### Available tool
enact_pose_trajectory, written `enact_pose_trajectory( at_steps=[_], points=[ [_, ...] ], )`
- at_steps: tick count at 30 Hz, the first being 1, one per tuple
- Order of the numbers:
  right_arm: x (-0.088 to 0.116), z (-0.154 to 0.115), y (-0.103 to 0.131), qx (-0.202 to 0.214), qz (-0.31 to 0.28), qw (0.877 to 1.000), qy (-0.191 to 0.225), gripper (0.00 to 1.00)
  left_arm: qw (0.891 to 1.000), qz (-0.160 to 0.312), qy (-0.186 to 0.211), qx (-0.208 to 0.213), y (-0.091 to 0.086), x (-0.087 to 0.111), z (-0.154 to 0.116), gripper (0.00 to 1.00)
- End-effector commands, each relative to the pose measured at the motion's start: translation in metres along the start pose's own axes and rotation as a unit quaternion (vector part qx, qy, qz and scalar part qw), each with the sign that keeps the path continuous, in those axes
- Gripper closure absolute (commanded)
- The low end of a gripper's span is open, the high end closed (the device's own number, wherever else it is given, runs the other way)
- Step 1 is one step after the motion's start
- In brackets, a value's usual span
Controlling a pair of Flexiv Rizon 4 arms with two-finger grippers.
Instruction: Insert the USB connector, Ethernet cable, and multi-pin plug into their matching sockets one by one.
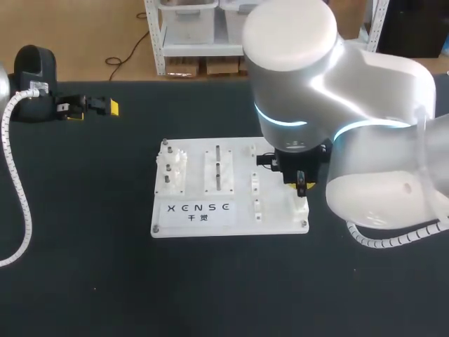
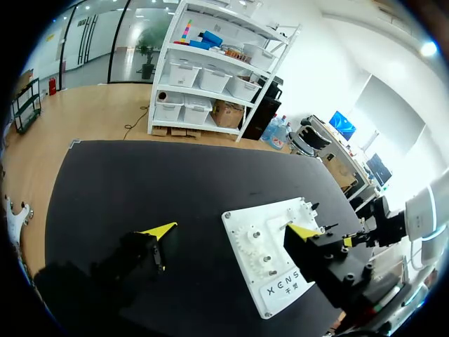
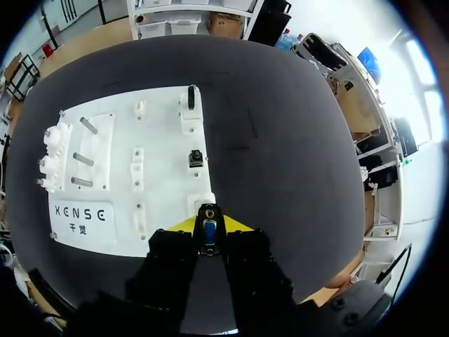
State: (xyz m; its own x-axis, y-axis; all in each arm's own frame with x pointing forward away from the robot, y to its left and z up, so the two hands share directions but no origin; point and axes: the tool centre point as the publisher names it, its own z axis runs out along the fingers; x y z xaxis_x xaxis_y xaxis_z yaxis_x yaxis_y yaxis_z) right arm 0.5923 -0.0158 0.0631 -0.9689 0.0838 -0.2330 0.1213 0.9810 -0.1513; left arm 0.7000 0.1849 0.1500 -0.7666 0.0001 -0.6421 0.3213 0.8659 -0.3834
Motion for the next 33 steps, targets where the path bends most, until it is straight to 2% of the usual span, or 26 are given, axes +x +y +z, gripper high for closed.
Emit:
enact_pose_trajectory(
  at_steps=[1, 17, 33],
  points=[
    [-0.003, 0.005, 0.003, 0.0, 0.0, 1.0, 0.002, 1.0, 1.0, 0.0, 0.0, 0.0, 0.0, 0.0, 0.0, 0.0],
    [-0.005, 0.004, 0.002, 0.003, -0.001, 1.0, -0.003, 1.0, 1.0, 0.0, 0.0, 0.0, 0.0, 0.0, 0.0, 0.0],
    [0.006, 0.016, -0.001, 0.007, -0.001, 1.0, 0.002, 1.0, 1.0, 0.0, 0.0, 0.0, 0.0, 0.0, 0.0, 0.0]
  ],
)
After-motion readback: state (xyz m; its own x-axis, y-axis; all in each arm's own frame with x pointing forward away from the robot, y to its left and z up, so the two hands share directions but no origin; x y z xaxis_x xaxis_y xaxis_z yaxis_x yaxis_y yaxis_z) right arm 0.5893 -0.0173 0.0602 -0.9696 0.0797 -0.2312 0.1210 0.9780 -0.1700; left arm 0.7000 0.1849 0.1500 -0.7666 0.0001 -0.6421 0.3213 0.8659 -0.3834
